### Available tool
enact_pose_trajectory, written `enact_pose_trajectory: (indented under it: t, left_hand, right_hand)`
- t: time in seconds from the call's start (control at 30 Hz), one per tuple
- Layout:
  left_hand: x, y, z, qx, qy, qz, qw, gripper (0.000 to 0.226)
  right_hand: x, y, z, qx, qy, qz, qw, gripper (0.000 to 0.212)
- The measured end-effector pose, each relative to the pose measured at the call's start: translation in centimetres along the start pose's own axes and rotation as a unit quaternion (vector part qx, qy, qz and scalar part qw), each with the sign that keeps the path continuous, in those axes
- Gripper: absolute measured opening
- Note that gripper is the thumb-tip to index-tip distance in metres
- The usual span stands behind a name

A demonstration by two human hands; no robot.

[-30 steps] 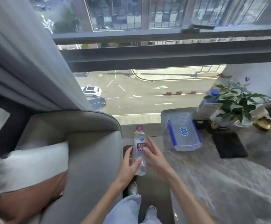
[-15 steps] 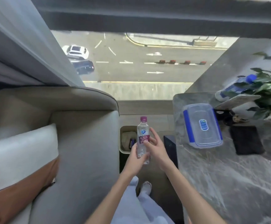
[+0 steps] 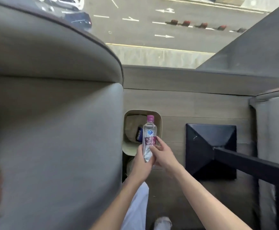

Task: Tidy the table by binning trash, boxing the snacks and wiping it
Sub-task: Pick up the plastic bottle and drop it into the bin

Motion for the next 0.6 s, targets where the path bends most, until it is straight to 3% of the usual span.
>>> enact_pose_trajectory:
  t: [0.2, 0.33, 0.43, 0.6]
  left_hand:
    - [-8.7, 0.8, -6.7, -0.039, -0.053, 0.017, 0.998, 0.047]
    - [-14.0, 1.3, -9.1, -0.118, -0.070, 0.067, 0.988, 0.052]
    - [-18.1, 1.4, -10.2, -0.105, -0.085, 0.105, 0.985, 0.043]
    - [-22.2, 0.9, -11.4, -0.167, -0.068, 0.142, 0.973, 0.073]
  right_hand:
    - [-10.8, 1.4, 5.7, 0.006, 0.034, 0.003, 0.999, 0.048]
    - [-16.7, 1.6, 7.5, 0.004, 0.010, 0.025, 1.000, 0.052]
    - [-20.4, 2.1, 8.1, -0.017, 0.003, 0.017, 1.000, 0.053]
    - [-24.1, 3.4, 8.4, 0.040, -0.018, 0.033, 0.998, 0.055]
Point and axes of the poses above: each hand's wrist, its own x-axis away from the middle knuckle, its own y-axis out of the palm, z = x × y, the point moved 7 cm from there along -x, towards the middle knuckle, and after that the axes turned 7 degrees about -x, right-handed, at the moved point
